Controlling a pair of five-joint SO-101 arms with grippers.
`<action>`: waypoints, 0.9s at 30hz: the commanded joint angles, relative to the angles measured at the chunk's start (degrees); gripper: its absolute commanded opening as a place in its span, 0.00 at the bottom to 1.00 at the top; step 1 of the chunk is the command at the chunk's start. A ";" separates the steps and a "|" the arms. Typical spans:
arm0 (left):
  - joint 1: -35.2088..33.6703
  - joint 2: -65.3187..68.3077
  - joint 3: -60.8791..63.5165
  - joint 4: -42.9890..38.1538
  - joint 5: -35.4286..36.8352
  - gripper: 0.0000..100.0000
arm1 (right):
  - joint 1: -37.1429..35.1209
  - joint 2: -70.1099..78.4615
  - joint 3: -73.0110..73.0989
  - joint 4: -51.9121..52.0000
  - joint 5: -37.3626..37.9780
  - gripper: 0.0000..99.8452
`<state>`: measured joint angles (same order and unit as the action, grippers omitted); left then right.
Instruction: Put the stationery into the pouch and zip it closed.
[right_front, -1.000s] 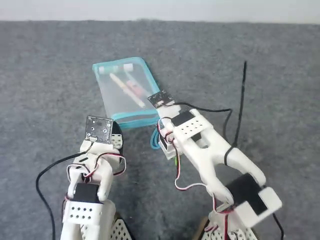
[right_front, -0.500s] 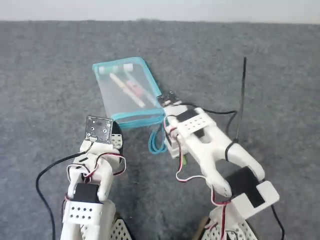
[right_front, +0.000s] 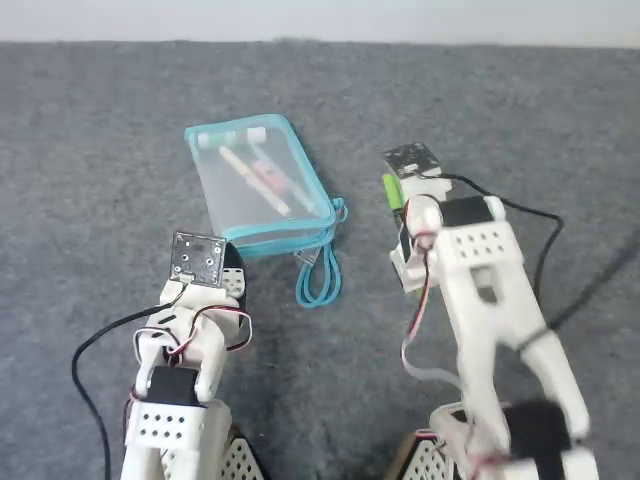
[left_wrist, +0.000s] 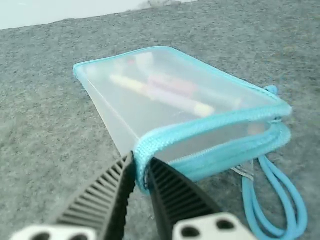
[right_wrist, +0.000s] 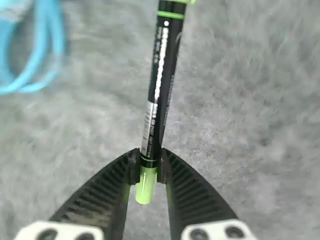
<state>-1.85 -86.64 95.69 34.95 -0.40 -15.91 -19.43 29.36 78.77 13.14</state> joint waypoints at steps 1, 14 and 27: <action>-0.18 -0.79 -2.51 -1.41 0.09 0.01 | -9.98 -11.82 -2.99 6.37 9.23 0.01; -0.18 -0.79 -2.51 -1.32 0.09 0.01 | -23.96 2.86 -12.84 9.19 4.13 0.01; -0.09 -0.79 -2.51 -1.49 0.09 0.01 | -17.71 2.68 -10.73 16.13 8.35 0.01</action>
<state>-1.85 -86.64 95.69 34.95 -0.40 -34.37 -9.76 15.91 94.15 18.42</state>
